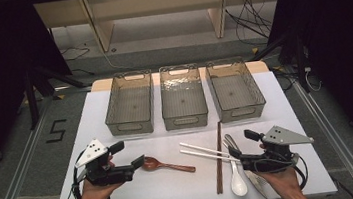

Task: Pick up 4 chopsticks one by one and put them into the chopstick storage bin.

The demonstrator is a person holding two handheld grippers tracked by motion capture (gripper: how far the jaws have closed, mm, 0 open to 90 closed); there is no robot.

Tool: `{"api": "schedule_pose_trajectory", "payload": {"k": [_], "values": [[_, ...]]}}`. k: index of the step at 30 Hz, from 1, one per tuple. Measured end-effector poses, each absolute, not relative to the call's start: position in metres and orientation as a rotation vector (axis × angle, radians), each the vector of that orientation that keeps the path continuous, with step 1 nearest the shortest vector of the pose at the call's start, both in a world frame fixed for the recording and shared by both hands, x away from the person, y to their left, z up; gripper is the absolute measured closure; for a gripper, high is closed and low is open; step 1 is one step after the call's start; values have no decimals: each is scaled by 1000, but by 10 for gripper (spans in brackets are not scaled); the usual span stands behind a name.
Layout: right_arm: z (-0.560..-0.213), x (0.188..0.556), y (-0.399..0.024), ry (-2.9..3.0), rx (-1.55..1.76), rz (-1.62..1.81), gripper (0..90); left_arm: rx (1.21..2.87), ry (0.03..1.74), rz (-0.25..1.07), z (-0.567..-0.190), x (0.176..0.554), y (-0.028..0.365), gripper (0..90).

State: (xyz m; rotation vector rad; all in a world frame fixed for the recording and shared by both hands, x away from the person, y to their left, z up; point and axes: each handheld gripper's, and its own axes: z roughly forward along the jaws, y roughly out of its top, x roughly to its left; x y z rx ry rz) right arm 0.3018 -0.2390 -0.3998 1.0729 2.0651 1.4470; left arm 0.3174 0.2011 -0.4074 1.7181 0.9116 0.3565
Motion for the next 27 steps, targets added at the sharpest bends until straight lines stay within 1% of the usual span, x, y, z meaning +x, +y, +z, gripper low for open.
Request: {"api": "schedule_pose_trajectory", "payload": {"k": [10, 17, 27], "values": [[-395, 310, -239, 2127, 1048, 1376, 245, 1719, 914, 358, -407, 318, 201, 86], [-386, 328, -236, 2306, 979, 1280, 272, 1721, 919, 351, -408, 318, 201, 86], [-380, 360, -220, 2530, 929, 1038, 293, 1719, 928, 355, -408, 318, 202, 82]]}}
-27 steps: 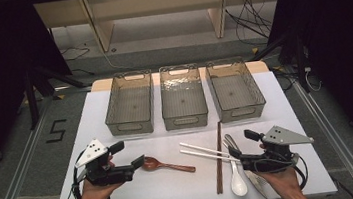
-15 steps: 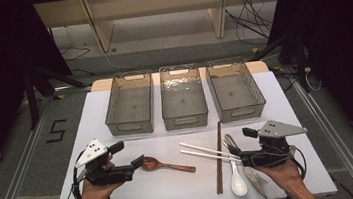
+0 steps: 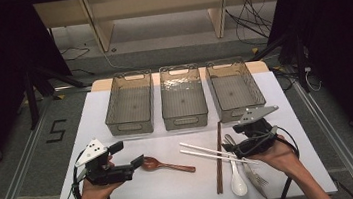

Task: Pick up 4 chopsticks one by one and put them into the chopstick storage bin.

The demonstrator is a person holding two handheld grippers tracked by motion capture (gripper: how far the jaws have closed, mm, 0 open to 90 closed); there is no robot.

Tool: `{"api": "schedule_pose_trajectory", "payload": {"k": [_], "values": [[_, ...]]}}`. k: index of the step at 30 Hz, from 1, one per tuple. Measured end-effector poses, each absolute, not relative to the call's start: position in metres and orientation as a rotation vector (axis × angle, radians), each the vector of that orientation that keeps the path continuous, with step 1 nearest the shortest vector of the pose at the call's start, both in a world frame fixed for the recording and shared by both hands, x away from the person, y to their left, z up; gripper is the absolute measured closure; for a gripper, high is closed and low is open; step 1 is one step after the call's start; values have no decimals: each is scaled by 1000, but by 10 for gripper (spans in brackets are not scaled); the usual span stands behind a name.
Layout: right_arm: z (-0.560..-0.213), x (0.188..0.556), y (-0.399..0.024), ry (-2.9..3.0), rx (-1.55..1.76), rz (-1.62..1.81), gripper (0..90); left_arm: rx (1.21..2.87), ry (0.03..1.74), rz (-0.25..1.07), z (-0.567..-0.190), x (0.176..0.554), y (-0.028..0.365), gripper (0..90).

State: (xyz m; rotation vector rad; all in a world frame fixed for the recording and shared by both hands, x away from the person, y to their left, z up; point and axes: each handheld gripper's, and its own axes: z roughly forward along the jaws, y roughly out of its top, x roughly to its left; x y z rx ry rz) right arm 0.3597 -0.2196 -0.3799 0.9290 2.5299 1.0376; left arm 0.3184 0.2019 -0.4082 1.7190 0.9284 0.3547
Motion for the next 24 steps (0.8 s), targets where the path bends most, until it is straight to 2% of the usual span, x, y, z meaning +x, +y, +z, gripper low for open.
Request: {"api": "schedule_pose_trajectory", "payload": {"k": [8, 14, 24], "values": [[-386, 387, -205, 2702, 875, 834, 377, 1719, 927, 354, -408, 318, 201, 82], [-406, 401, -186, 2827, 838, 618, 495, 1724, 925, 351, -408, 319, 202, 82], [-425, 411, -179, 2909, 801, 448, 642, 1725, 924, 350, -408, 318, 203, 82]]}}
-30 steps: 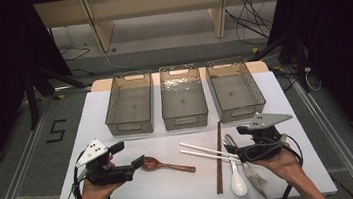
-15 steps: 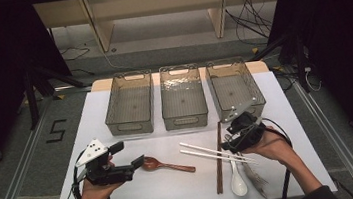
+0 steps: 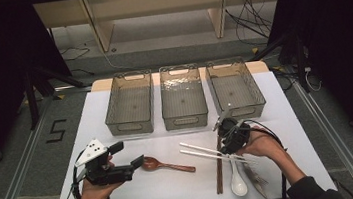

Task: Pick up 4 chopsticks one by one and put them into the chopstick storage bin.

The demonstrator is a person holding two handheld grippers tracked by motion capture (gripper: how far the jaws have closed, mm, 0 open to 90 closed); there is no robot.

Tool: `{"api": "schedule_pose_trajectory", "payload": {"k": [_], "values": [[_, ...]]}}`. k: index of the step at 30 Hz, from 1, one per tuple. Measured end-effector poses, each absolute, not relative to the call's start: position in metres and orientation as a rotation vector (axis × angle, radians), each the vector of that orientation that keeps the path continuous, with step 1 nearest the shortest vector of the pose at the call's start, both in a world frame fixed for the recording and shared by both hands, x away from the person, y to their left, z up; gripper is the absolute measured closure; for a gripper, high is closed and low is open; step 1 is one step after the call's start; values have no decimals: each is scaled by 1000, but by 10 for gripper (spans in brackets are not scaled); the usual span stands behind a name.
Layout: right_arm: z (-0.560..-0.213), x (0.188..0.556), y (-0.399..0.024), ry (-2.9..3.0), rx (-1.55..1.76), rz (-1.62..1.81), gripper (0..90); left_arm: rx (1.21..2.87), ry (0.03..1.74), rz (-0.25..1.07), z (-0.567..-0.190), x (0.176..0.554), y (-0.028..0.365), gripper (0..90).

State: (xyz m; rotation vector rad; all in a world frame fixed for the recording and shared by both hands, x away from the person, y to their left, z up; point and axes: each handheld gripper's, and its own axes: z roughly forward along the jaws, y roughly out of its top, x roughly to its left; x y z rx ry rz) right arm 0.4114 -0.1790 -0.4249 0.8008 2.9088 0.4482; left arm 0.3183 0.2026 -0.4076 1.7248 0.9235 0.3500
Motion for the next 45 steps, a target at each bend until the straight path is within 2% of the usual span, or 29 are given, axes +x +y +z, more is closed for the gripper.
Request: {"api": "schedule_pose_trajectory", "payload": {"k": [9, 20, 25, 37, 45], "values": [[-439, 415, -175, 2957, 759, 345, 741, 1728, 923, 350, -408, 318, 203, 82], [-448, 419, -169, 2981, 731, 265, 782, 1724, 926, 351, -407, 319, 204, 82], [-451, 419, -168, 2982, 688, 230, 840, 1725, 926, 351, -407, 319, 204, 82], [-427, 410, -167, 2930, 590, 346, 860, 1744, 896, 310, -404, 319, 202, 83], [-410, 396, -158, 2937, 511, 408, 860, 1899, 836, 251, -398, 329, 187, 89]]}}
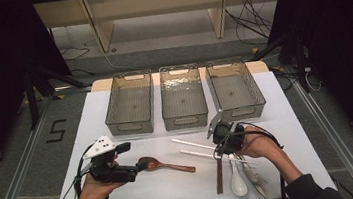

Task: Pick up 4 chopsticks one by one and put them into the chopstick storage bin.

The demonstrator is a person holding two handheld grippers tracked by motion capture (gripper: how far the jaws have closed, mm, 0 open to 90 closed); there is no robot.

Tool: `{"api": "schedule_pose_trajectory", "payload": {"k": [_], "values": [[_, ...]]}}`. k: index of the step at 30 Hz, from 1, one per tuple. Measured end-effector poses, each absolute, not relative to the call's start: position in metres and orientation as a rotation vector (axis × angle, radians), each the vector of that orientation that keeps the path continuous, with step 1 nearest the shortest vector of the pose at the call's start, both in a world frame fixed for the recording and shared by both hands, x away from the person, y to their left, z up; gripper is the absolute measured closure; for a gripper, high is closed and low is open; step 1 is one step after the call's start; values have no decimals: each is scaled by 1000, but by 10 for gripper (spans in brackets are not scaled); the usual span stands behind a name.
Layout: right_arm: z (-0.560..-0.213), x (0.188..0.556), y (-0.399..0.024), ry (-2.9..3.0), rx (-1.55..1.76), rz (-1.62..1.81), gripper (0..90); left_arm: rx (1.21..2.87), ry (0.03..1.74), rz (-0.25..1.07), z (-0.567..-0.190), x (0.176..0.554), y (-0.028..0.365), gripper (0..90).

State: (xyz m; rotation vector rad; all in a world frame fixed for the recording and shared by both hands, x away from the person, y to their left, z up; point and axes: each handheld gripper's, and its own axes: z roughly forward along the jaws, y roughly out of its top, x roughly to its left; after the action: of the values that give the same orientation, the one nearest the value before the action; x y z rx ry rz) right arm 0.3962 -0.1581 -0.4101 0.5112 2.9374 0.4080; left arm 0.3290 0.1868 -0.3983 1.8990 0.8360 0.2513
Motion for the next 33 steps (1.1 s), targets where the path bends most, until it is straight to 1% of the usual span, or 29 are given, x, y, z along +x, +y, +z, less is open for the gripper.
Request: {"api": "schedule_pose_trajectory", "payload": {"k": [3, 6, 11, 18, 23, 26, 29, 33], "values": [[-407, 392, -155, 2945, 479, 413, 860, 1961, 777, 269, -395, 335, 176, 89], [-404, 387, -152, 2949, 451, 426, 860, 2011, 703, 255, -394, 340, 165, 115], [-400, 380, -147, 2962, 411, 432, 860, 2119, 640, 232, -395, 347, 148, 116], [-393, 373, -140, 2977, 330, 442, 860, 2266, 555, 244, -394, 348, 132, 129], [-393, 367, -133, 2988, 285, 447, 860, 2333, 519, 247, -395, 351, 122, 140], [-393, 366, -130, 2997, 266, 453, 860, 2381, 462, 252, -394, 352, 117, 157], [-393, 364, -128, 2998, 260, 455, 860, 2431, 416, 248, -395, 352, 111, 193], [-393, 363, -127, 3002, 243, 462, 860, 2482, 359, 244, -398, 353, 105, 263]]}}
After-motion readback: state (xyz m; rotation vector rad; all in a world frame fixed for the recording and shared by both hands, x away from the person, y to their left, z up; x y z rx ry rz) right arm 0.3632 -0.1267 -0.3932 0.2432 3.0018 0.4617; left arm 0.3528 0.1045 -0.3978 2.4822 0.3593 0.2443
